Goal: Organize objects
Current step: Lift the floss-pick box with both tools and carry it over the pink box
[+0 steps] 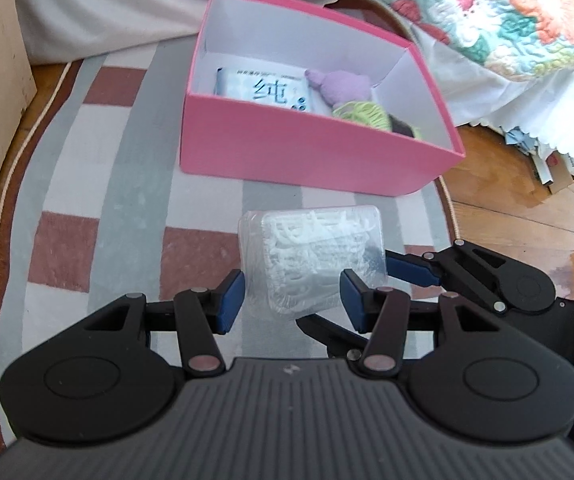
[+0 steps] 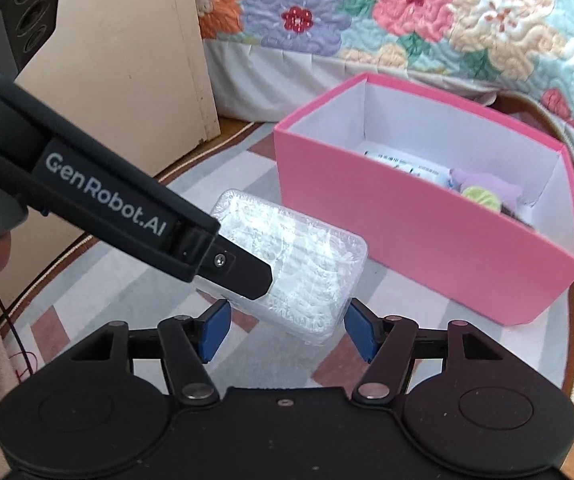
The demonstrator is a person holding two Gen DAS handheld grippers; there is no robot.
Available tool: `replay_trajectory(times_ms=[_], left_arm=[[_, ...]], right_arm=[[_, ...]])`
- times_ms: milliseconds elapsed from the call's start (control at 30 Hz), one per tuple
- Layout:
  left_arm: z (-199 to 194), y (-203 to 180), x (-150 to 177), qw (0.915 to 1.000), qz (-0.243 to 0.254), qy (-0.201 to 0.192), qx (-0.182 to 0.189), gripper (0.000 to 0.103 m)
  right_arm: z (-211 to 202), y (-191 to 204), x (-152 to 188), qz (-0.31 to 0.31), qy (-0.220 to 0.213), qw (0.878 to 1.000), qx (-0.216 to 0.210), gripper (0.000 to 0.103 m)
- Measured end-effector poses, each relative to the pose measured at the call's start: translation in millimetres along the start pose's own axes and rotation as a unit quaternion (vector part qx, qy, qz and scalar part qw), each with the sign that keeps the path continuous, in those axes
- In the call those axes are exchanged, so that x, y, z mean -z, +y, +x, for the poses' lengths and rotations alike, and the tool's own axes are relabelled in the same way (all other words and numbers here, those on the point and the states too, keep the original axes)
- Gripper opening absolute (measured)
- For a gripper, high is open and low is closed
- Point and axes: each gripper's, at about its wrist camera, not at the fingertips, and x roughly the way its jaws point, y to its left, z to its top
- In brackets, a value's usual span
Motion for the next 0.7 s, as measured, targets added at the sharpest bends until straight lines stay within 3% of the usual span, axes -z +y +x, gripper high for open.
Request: replay_trajectory(times_ms=[467,700], left_arm=[[-26,-17,4,0.9996,0.012,-0.017,0.019,0.051],[-34,-21,1,0.9990,0.015,-0.033,0.026,0.051]], right_arm=[[-38,17,-2,-0.028,-0.021,0.999,0.023,0.072],[-47,11,-7,0.013,-0.037,0.999,0.006,0.075]])
